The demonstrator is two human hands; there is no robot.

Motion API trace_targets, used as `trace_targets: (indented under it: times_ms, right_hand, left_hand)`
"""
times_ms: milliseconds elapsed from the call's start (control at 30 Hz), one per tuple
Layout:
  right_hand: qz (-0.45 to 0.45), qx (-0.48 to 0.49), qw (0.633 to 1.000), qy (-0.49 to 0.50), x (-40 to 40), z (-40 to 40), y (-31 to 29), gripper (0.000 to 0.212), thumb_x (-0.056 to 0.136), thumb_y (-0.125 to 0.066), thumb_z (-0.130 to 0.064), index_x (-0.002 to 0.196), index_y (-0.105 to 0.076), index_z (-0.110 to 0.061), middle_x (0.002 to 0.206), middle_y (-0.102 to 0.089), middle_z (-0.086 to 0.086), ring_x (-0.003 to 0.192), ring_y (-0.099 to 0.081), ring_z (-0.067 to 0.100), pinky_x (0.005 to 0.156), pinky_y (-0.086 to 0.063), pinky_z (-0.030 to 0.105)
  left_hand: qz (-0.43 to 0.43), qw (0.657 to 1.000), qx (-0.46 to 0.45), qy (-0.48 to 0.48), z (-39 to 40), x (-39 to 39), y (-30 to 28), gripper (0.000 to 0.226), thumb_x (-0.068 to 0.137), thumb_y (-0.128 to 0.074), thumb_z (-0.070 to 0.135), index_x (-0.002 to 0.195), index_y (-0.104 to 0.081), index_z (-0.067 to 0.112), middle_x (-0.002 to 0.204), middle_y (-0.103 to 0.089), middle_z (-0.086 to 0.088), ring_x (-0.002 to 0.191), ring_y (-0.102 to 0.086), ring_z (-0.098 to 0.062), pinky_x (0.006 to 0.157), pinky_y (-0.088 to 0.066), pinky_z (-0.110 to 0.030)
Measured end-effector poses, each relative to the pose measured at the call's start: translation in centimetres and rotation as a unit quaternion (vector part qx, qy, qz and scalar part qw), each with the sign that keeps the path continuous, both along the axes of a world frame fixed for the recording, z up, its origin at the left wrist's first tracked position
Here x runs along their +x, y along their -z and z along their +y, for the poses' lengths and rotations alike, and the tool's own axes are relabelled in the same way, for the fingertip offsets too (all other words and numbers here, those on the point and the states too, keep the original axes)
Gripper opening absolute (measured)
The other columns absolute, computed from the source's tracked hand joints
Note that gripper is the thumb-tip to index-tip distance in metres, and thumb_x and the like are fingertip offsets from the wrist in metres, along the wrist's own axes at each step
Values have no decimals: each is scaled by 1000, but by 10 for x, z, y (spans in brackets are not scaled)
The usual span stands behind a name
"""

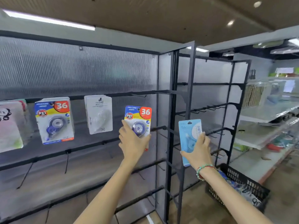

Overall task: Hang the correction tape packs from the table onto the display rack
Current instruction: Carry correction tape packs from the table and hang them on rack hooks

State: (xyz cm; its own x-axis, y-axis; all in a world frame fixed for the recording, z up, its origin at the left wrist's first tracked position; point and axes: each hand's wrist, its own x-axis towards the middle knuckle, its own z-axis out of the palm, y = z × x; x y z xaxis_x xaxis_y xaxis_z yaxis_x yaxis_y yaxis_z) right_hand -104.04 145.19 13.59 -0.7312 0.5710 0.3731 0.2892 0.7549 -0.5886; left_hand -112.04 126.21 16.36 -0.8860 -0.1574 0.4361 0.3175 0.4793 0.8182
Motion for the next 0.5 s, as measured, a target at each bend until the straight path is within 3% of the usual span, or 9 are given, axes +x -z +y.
trace_targets:
  times_ms: [233, 500]
  right_hand:
    - [11, 11, 996, -88, -78, 76, -32, 111, 79, -74, -36, 150, 5, -4, 145, -16, 8, 128, -33, 27, 92, -44, 40]
    - [24, 19, 986, -162, -157, 104, -64, 108, 80, -73, -38, 150, 2, -5, 147, -15, 9, 129, -33, 28, 93, -44, 43]
  left_hand:
    - [5, 997, 18, -74, 71, -42, -20, 110, 73, -78, 44, 152, -9, 12, 139, -33, -12, 127, -38, -31, 98, -39, -52]
    - [2, 991, 3, -134, 98, -87, -35, 113, 72, -79, 44, 152, -5, 12, 143, -30, -12, 130, -36, -30, 101, -36, -53]
